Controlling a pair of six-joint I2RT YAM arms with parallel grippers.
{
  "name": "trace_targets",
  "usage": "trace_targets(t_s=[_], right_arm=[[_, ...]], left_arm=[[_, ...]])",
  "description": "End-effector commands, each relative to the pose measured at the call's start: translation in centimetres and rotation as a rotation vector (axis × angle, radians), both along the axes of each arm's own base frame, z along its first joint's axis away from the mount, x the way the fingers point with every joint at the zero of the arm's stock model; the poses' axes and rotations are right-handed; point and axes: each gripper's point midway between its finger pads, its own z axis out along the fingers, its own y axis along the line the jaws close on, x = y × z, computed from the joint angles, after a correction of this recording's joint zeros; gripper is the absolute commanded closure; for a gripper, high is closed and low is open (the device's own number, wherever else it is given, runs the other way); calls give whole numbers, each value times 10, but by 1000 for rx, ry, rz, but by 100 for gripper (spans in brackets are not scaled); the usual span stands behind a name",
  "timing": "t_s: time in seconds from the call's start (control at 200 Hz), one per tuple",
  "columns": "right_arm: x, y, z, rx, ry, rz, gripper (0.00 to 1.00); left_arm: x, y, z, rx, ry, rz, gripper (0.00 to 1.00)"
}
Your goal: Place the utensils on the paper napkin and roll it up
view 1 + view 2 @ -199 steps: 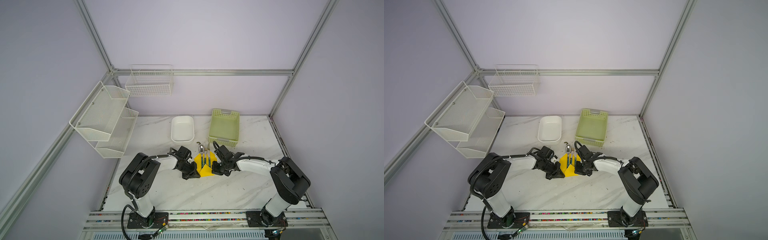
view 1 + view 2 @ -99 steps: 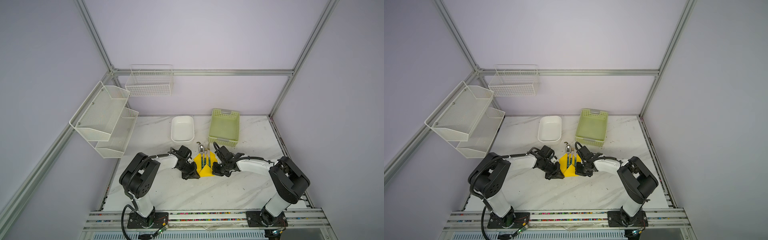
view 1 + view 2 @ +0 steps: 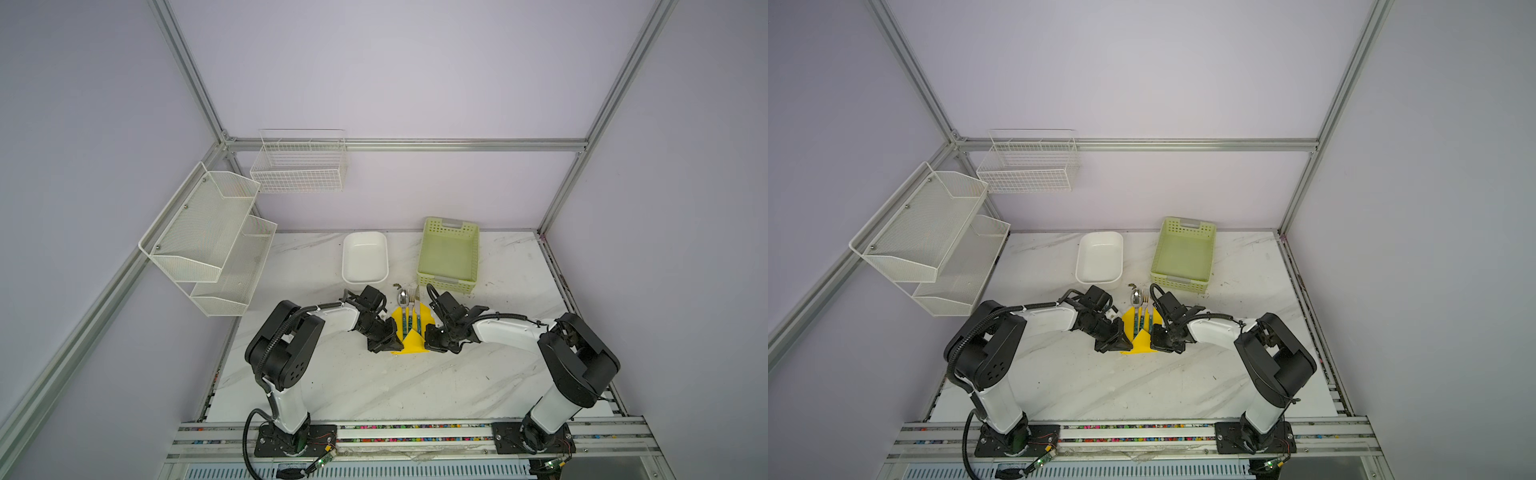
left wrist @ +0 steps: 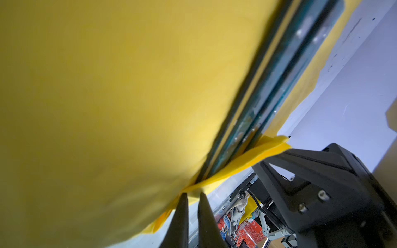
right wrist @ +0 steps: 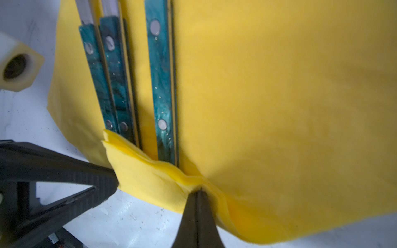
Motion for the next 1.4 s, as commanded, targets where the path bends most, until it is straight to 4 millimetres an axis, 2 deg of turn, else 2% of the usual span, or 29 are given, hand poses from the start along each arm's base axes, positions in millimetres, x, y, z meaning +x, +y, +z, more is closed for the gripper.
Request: trace_targets(t_s=[0.0,0.2,0.355,0.515,0.67,0.775,0.97,1.395], right_arm=[[-10,-12,-17,-53,43,-12,98],[-9,-10,-14,-44,39,-9,97],[1,-3,1,-17,-5,-10,92],[7,9,16,40,-33,7,91],[4,15,10,80,-15,14,94],[1,8,-1,51,8,-3,95],[-2,-9,-13,-27,34,-55,98],[-2,-6,-16,-22,39,-35,98]], left_arm=[[17,-10,14,-18,-72,-27,88],[14,-3,5,25,-64,-25,89],[12,-1,1,41,-53,-31,89],[12,-1,2,38,-54,-33,89],[12,-1,2,39,-52,-33,89],[12,-1,2,40,-54,-31,89],[16,-3,14,29,-80,-33,89],[36,-27,63,-82,-204,-77,88]])
